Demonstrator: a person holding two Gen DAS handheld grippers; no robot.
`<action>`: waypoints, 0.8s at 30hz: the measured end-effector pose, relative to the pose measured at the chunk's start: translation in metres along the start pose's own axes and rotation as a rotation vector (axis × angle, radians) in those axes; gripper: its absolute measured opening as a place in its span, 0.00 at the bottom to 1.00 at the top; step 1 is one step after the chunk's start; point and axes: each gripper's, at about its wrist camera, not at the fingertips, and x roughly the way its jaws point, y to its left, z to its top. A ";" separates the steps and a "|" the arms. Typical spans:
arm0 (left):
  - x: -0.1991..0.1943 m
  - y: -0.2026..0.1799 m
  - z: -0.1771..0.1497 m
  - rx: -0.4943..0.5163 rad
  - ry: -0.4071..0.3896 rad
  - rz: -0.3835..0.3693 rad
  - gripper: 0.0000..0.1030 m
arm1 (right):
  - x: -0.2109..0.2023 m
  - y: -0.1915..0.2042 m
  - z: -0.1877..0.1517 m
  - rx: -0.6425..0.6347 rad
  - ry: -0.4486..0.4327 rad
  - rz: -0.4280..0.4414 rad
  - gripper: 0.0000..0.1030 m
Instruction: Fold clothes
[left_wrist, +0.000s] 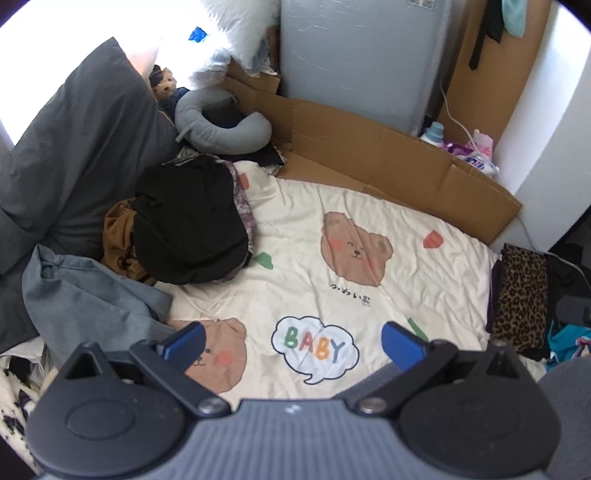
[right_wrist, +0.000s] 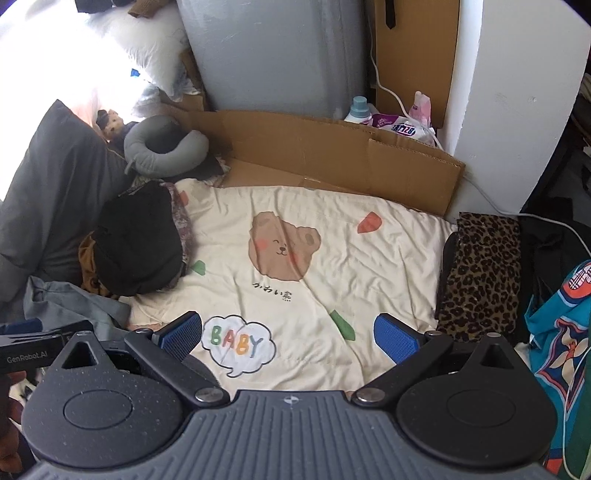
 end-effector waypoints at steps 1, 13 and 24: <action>0.003 -0.002 -0.001 -0.004 0.009 0.001 0.99 | 0.002 0.000 -0.002 -0.009 0.000 -0.006 0.99; 0.022 -0.020 -0.008 -0.032 0.081 0.005 1.00 | 0.019 -0.015 -0.009 -0.025 0.065 -0.055 0.99; 0.024 -0.033 -0.014 -0.043 0.123 0.021 1.00 | 0.026 -0.023 -0.021 -0.061 0.131 -0.038 0.99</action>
